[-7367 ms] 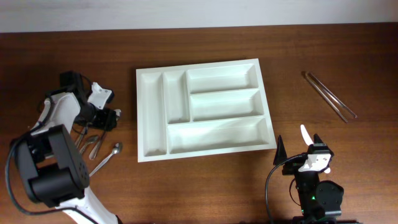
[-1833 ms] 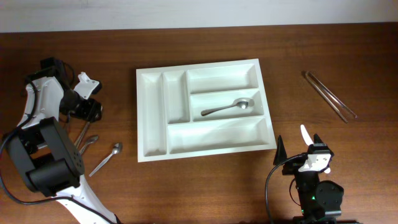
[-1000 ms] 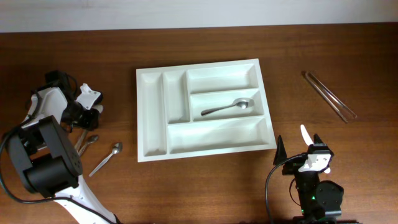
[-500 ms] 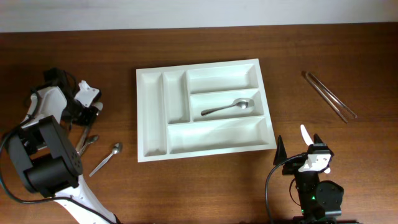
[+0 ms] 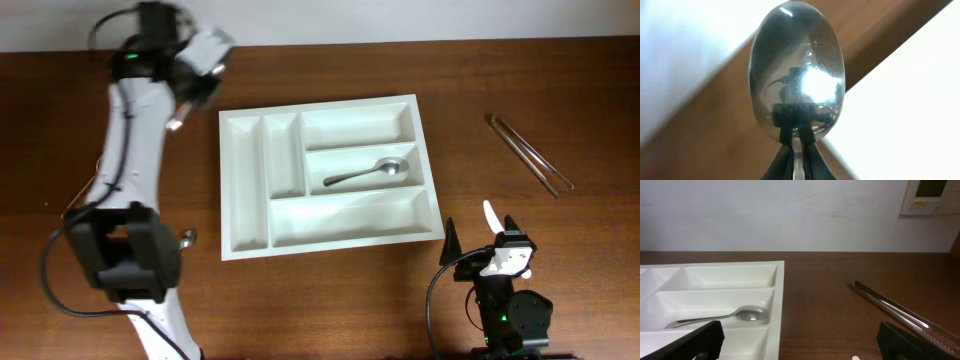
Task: Pack container
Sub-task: 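Place the second spoon beside the first in the middle compartment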
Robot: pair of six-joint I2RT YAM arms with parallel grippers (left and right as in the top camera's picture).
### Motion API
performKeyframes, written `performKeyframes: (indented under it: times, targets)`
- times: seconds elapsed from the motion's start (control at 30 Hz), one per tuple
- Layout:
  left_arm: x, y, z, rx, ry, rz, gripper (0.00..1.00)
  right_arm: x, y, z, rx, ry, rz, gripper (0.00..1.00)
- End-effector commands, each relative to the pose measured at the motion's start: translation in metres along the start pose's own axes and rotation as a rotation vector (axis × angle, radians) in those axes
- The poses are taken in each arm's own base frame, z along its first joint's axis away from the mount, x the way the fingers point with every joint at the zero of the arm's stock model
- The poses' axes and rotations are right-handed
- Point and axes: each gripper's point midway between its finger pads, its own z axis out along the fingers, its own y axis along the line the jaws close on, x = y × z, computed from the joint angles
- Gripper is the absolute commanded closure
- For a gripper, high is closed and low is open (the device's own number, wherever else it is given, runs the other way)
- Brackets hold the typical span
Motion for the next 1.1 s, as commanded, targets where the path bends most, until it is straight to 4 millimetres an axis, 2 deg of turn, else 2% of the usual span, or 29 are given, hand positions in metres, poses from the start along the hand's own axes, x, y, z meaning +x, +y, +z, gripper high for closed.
performKeyframes:
  times: [0.0,0.1,0.2,0.23,0.37,0.57,0.63,0.87,0.97,1.07]
  targets:
    - [-0.086,-0.062,-0.033,0.041,-0.211,0.175,0.98,0.003,-0.004,0.000,0.020,0.004,0.013,0.01]
    - [-0.113,-0.099,-0.038,0.070,-0.265,0.242,0.98,0.003,-0.004,0.000,0.020,0.004,0.013,0.01]
    - [-0.129,-0.156,-0.045,0.171,-0.297,0.316,0.98,0.003,-0.004,0.000,0.020,0.004,0.013,0.01]
    - [-0.130,-0.182,-0.049,0.215,-0.286,0.350,0.98,0.003,-0.004,0.000,0.020,0.004,0.013,0.01]
    - [-0.117,-0.232,-0.055,0.308,-0.221,0.419,0.98,0.003,-0.004,0.000,0.020,0.004,0.013,0.01]
    - [-0.097,-0.287,-0.056,0.404,-0.143,0.499,0.98,0.003,-0.004,0.000,0.020,0.004,0.013,0.01]
    - [-0.087,-0.300,-0.050,0.426,-0.121,0.522,0.98,0.003,-0.004,0.000,0.020,0.004,0.013,0.02]
    - [-0.052,-0.315,-0.026,0.475,-0.033,0.527,0.98,0.003,-0.004,0.000,0.020,0.004,0.013,0.01]
    - [-0.050,-0.323,-0.022,0.509,-0.053,0.521,0.98,0.003,-0.004,0.000,0.020,0.004,0.013,0.01]
    - [-0.057,-0.324,-0.019,0.499,-0.083,0.521,0.98,0.003,-0.004,0.000,0.020,0.004,0.013,0.02]
